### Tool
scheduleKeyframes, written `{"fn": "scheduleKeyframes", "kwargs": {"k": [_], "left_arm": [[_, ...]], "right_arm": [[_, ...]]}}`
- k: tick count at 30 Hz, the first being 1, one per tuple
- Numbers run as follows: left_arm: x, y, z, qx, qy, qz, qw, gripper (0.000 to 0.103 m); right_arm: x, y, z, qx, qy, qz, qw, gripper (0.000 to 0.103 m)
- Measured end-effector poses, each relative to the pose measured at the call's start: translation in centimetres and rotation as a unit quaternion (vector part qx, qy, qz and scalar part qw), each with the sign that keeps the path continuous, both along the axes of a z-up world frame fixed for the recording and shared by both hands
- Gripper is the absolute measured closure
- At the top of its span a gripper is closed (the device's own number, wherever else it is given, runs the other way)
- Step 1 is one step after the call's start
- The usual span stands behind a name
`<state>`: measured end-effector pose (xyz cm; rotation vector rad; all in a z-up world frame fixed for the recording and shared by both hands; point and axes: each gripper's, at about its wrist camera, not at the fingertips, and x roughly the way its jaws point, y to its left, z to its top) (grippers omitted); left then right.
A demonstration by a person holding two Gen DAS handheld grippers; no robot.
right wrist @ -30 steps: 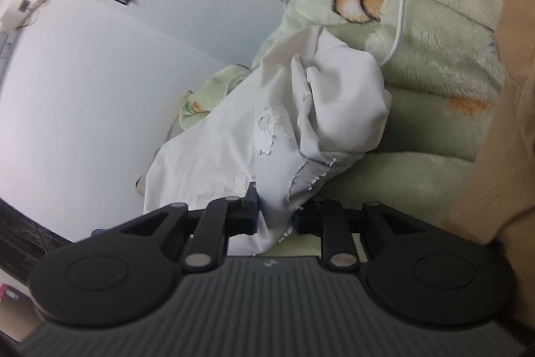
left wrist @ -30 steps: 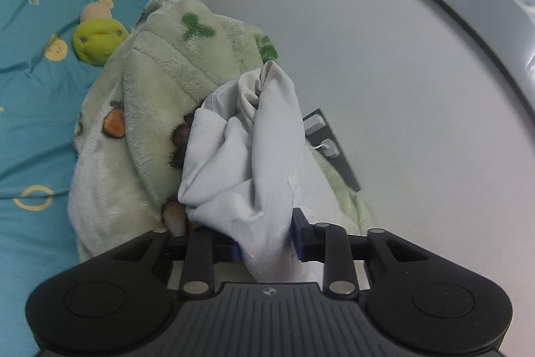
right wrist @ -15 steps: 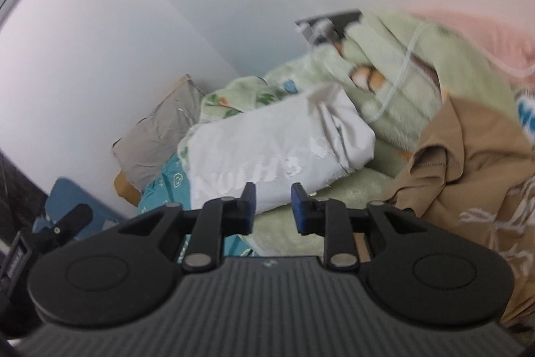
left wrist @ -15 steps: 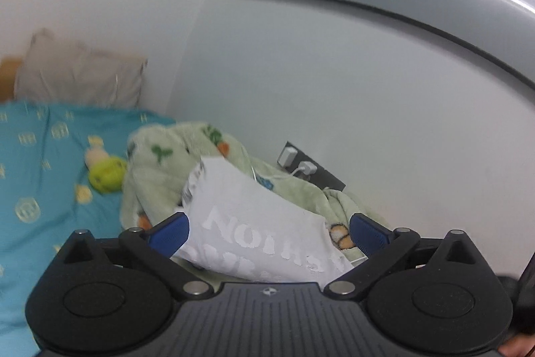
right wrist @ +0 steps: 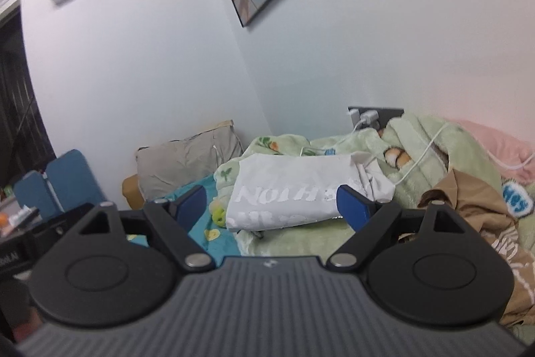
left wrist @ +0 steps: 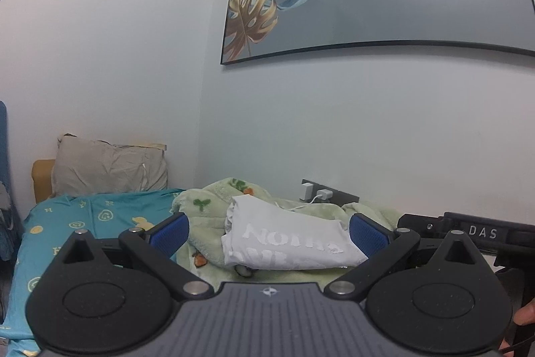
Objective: Fold clothes
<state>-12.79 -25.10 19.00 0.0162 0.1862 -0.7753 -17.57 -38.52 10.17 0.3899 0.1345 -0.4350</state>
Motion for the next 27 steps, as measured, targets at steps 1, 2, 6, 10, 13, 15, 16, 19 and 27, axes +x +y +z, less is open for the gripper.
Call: {"fn": "scheduleKeyframes", "kwargs": {"k": [1, 2, 6, 10, 13, 15, 16, 19, 27], "left_arm": [[-0.3, 0.4, -0.2, -0.001, -0.005, 0.005, 1.0000, 0.000], [-0.4, 0.8, -0.3, -0.003, -0.007, 0.009, 0.9999, 0.000], [-0.4, 1.8, -0.8, -0.005, 0.000, 0.009, 1.0000, 0.000], [-0.4, 2.0, -1.5, 0.006, -0.005, 0.022, 0.9997, 0.000], [-0.1, 1.8, -2.0, 0.008, -0.003, 0.018, 0.9998, 0.000], [0.1, 1.5, -2.3, 0.013, -0.002, 0.019, 0.9997, 0.000], [0.1, 1.4, -2.4, 0.015, -0.002, 0.020, 0.9997, 0.000], [0.3, 1.2, -3.0, 0.021, 0.000, 0.019, 0.9996, 0.000], [0.4, 0.9, -3.6, 0.024, 0.006, 0.020, 0.9995, 0.000]], "right_arm": [[0.1, 0.3, -0.1, -0.008, 0.000, -0.004, 1.000, 0.017], [0.1, 0.6, -0.3, -0.016, 0.001, -0.008, 1.000, 0.017], [0.5, 1.7, -0.4, -0.045, 0.006, -0.011, 0.999, 0.017], [0.9, 2.6, -0.7, -0.074, 0.018, -0.015, 0.997, 0.017], [1.3, 2.6, -1.2, -0.070, 0.029, -0.015, 0.997, 0.017], [1.6, 2.7, -1.6, -0.074, 0.038, -0.017, 0.996, 0.017], [1.7, 2.7, -1.7, -0.076, 0.042, -0.018, 0.996, 0.017], [1.8, 2.9, -2.2, -0.080, 0.051, -0.022, 0.995, 0.017], [1.8, 3.4, -2.0, -0.091, 0.050, -0.022, 0.994, 0.017]]}}
